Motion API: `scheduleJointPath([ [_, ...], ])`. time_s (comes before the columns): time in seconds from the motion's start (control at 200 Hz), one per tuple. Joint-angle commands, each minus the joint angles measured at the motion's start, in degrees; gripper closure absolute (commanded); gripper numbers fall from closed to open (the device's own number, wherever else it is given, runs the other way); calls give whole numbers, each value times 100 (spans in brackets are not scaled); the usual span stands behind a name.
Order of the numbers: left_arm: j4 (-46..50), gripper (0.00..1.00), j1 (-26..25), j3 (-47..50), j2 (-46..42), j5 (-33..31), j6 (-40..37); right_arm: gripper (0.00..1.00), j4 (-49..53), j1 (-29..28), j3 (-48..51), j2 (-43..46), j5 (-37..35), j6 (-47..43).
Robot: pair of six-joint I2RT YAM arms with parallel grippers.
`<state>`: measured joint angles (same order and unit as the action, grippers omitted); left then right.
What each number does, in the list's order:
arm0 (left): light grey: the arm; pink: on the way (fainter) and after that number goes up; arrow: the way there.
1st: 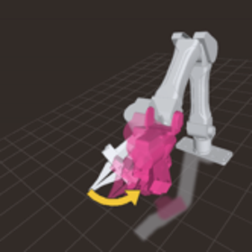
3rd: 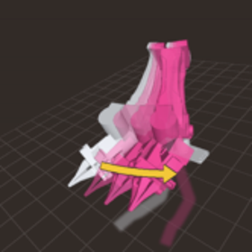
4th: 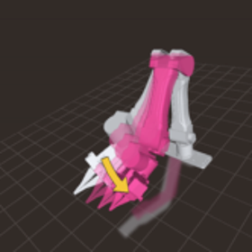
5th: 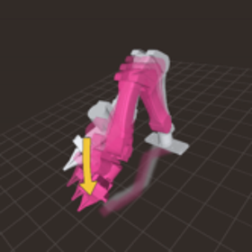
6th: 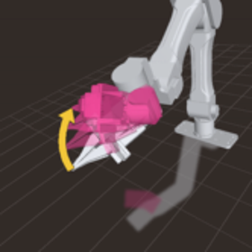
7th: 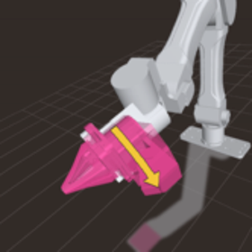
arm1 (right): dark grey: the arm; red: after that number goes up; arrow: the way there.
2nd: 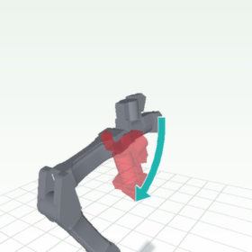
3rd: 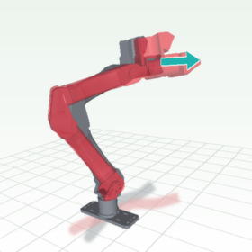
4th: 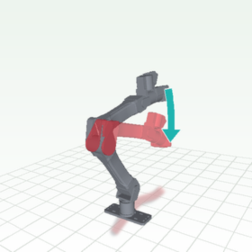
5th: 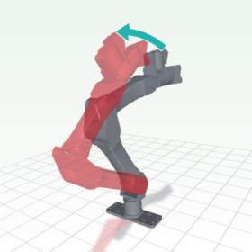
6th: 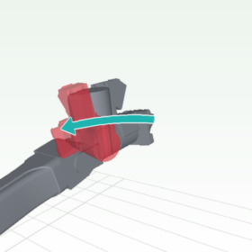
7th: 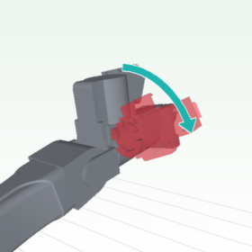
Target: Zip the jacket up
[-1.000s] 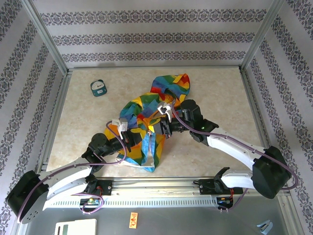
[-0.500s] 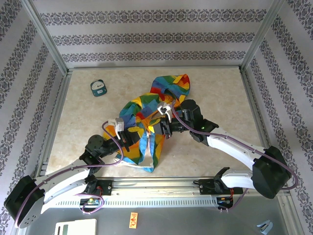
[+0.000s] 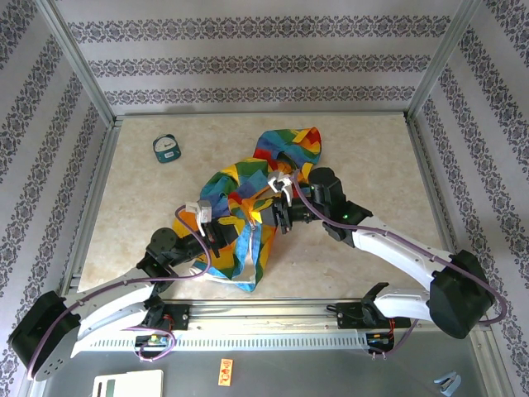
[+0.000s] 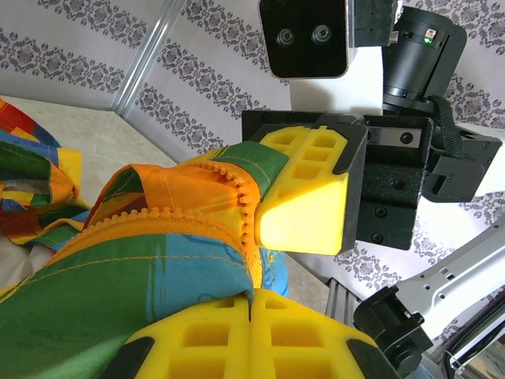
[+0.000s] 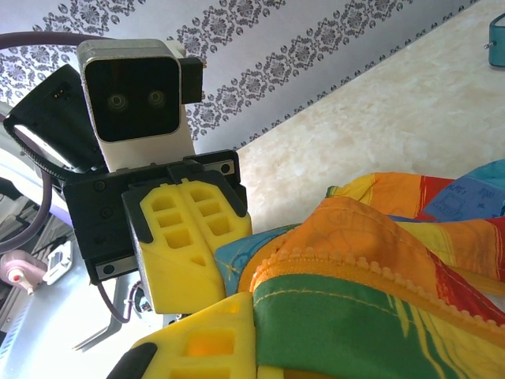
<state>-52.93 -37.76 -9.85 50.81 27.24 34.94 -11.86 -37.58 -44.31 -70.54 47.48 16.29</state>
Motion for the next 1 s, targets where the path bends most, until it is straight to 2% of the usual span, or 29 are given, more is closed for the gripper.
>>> scheduleJointPath([
  [0.0,-354,100,0,88,12,229,81,100,-324,87,-33,165,213,-30],
  [0.435,-344,100,5,141,4,273,92,100,-326,157,-86,78,323,-5],
  [0.994,-305,100,99,142,-305,-178,30,100,-286,141,-60,23,558,-47],
])
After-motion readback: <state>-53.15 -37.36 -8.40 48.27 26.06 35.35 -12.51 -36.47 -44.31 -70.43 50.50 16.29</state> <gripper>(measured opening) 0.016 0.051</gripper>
